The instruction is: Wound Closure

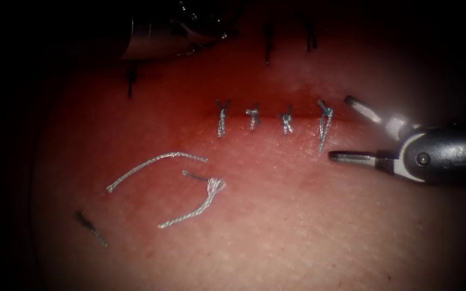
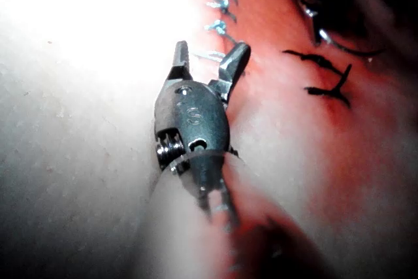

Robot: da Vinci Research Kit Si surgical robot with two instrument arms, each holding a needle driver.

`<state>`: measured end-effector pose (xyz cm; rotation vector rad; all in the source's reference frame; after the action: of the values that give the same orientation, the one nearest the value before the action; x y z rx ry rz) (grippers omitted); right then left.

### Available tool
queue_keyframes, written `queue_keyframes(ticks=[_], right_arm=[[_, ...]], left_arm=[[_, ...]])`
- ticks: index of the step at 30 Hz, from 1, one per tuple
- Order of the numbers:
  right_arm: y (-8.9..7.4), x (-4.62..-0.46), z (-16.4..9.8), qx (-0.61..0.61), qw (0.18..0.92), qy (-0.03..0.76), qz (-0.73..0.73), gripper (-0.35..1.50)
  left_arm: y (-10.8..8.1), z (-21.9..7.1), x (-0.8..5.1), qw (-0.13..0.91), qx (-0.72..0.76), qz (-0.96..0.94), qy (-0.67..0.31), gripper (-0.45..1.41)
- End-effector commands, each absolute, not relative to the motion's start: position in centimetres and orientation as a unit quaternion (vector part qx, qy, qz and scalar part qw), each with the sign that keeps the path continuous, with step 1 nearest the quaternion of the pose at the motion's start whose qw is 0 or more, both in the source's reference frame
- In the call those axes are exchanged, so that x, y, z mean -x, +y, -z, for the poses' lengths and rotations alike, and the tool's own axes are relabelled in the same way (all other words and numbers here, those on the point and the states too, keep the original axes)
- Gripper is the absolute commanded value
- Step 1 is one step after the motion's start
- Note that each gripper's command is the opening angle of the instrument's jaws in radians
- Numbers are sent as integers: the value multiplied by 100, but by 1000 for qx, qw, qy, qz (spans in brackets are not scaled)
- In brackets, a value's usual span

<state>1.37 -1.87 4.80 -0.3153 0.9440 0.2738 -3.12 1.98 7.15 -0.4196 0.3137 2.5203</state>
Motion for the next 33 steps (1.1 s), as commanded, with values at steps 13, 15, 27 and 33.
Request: queue_keyframes(ticks=[13, 15, 27, 33], right_arm=[[-187, -150, -485, 152, 870, 451, -131, 130], [-187, -150, -485, 151, 871, 450, -131, 130], [-184, -142, -479, 155, 873, 443, -137, 123], [-178, -132, -472, 155, 871, 441, -151, 123]], left_arm=[[207, -759, 323, 306, 159, -936, 74, -3], [203, -758, 326, 303, 161, -937, 64, -38], [191, -691, 310, 230, 209, -946, 96, -45], [185, -642, 299, 140, 269, -942, 144, -45]])
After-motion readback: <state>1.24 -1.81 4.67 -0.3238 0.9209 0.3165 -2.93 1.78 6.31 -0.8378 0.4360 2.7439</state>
